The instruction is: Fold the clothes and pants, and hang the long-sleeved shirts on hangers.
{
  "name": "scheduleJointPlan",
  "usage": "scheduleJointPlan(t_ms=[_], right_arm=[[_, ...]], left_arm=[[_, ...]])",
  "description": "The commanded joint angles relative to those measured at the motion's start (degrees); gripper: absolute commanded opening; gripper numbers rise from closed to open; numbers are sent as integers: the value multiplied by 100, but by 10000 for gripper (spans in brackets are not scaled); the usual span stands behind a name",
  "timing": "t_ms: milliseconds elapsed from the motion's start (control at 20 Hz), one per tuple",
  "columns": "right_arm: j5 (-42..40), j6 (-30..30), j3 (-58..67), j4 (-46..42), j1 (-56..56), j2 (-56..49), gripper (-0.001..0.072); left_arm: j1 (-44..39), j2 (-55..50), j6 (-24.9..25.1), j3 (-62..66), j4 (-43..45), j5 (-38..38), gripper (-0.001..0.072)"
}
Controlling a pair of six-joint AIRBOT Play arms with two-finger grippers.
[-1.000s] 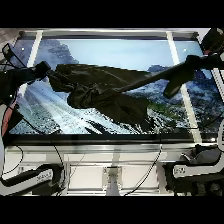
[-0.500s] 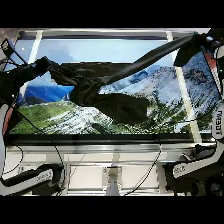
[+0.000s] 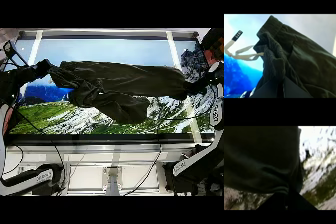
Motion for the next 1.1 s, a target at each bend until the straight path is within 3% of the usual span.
scheduleJointPlan(t_ms=[0,300,450,800,850,900,950,1050], right_arm=[[494,256,52,240,-129,-144,11],[-634,105,905,1733,656,-149,8],[-693,-162,1093,2450,1274,-168,8],[-555,-162,1091,2500,2774,-527,21],[-597,-160,1097,2496,2848,-522,123],[-588,-138,1128,2500,2852,-509,306],[-485,-35,1235,2503,2778,-509,418],[-400,219,1386,2559,2498,-413,416]], left_arm=[[4,-2,0,-2,4,42,26],[-68,-2,-2,-2,0,42,26],[-66,-2,0,-2,2,42,26],[-66,-2,0,-2,4,42,26],[-66,-2,0,-2,4,42,26],[-66,-2,0,-2,4,42,26],[-66,-2,0,-2,4,42,27],[-66,-2,0,-2,4,42,26]])
